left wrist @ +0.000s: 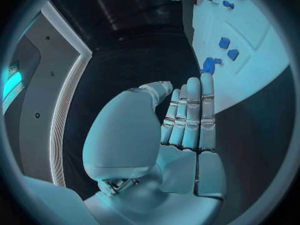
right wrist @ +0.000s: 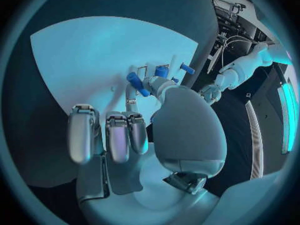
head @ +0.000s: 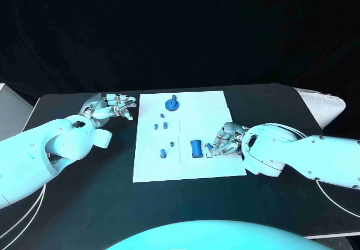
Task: Assemble the parts on the task board
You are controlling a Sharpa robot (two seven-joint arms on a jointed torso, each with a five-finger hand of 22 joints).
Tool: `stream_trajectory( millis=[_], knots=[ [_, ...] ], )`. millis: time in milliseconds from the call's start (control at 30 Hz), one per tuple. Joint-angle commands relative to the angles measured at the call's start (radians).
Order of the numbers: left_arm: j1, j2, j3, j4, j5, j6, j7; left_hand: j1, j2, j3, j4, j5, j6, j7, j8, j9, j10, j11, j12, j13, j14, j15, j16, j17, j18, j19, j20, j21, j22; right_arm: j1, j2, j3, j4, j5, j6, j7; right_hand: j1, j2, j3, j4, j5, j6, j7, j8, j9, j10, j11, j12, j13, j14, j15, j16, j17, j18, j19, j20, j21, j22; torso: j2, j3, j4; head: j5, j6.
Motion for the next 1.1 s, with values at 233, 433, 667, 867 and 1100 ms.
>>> stream_trajectory(
  millis=[233, 433, 667, 867, 1100],
  knots=[
    [0.000, 0.000, 0.001, 0.004, 0.002, 0.020, 0.000, -0.004, 0.006, 0.001, 0.006, 0.003, -0.002, -0.004, 0.006, -0.001, 0.001, -0.002, 0.006, 0.001, 0.004, -0.005, 0.000, -0.002, 0.007, 0.006, 0.001, -0.005, -0.001, -0.002, 0.018, -0.001, -0.020, -0.001, 0.026, -0.006, -0.032, -0.001, 0.020, -0.034, 0.011, 0.003, -0.001, 0.000, 0.003, 0.103, -0.001, 0.003, 0.263, 0.106, 0.001, 0.004, 0.263, -0.007, 0.077, -0.004, -0.004, 0.189, 0.000, 0.0000, -0.0004, 0.002, -0.003],
    [0.000, -0.001, 0.001, 0.004, 0.001, 0.023, -0.002, -0.004, 0.006, 0.001, 0.007, 0.002, -0.001, -0.004, 0.007, -0.001, -0.001, -0.001, 0.008, 0.001, 0.004, -0.005, 0.000, -0.002, 0.007, 0.008, 0.000, -0.006, -0.002, -0.002, 0.023, -0.001, -0.023, -0.002, 0.036, -0.010, -0.048, 0.000, 0.003, -0.028, -0.020, 0.003, -0.001, -0.002, 0.003, 0.103, 0.000, 0.003, 0.263, 0.106, 0.001, 0.004, 0.263, -0.007, 0.077, -0.003, -0.006, 0.189, -0.001, 0.0001, -0.0007, 0.002, -0.004],
    [0.000, -0.001, 0.001, 0.004, 0.001, 0.025, -0.004, -0.004, 0.006, 0.001, 0.008, 0.002, -0.001, -0.004, 0.007, -0.001, -0.003, -0.001, 0.008, 0.001, 0.004, -0.005, 0.000, -0.002, 0.007, 0.008, 0.000, -0.007, -0.003, -0.003, 0.024, -0.002, -0.025, -0.004, 0.052, -0.017, -0.066, 0.003, -0.020, -0.014, -0.058, 0.004, -0.001, -0.006, 0.000, 0.103, 0.000, 0.003, 0.263, 0.106, 0.002, 0.004, 0.263, -0.007, 0.077, -0.003, -0.006, 0.190, 0.000, 0.0000, -0.0002, 0.002, -0.007],
    [0.000, -0.002, 0.001, 0.004, 0.001, 0.027, -0.006, -0.005, 0.007, 0.001, 0.010, 0.002, -0.001, -0.004, 0.008, -0.001, -0.004, -0.001, 0.008, 0.001, 0.004, -0.004, 0.000, -0.002, 0.007, 0.008, 0.001, -0.007, -0.003, -0.003, 0.025, -0.002, -0.024, -0.004, 0.048, -0.018, -0.081, 0.007, -0.038, 0.003, -0.073, 0.007, 0.000, -0.009, -0.002, 0.103, 0.001, 0.003, 0.263, 0.106, 0.003, 0.004, 0.263, -0.007, 0.078, -0.002, -0.004, 0.191, 0.000, 0.0000, -0.0003, 0.001, -0.007],
    [0.000, -0.003, 0.001, 0.005, 0.001, 0.027, -0.007, -0.007, 0.009, 0.001, 0.012, 0.003, -0.001, -0.004, 0.008, -0.001, -0.005, 0.000, 0.008, 0.001, 0.004, -0.004, 0.000, -0.002, 0.006, 0.009, 0.001, -0.008, -0.004, -0.003, 0.027, -0.002, -0.022, -0.004, 0.038, -0.014, -0.102, 0.032, -0.058, 0.030, -0.101, 0.014, -0.002, -0.011, -0.004, 0.103, 0.000, 0.003, 0.263, 0.106, 0.002, 0.004, 0.263, -0.009, 0.079, -0.002, 0.006, 0.195, 0.000, 0.0003, 0.0001, 0.001, -0.007]
  ],
)
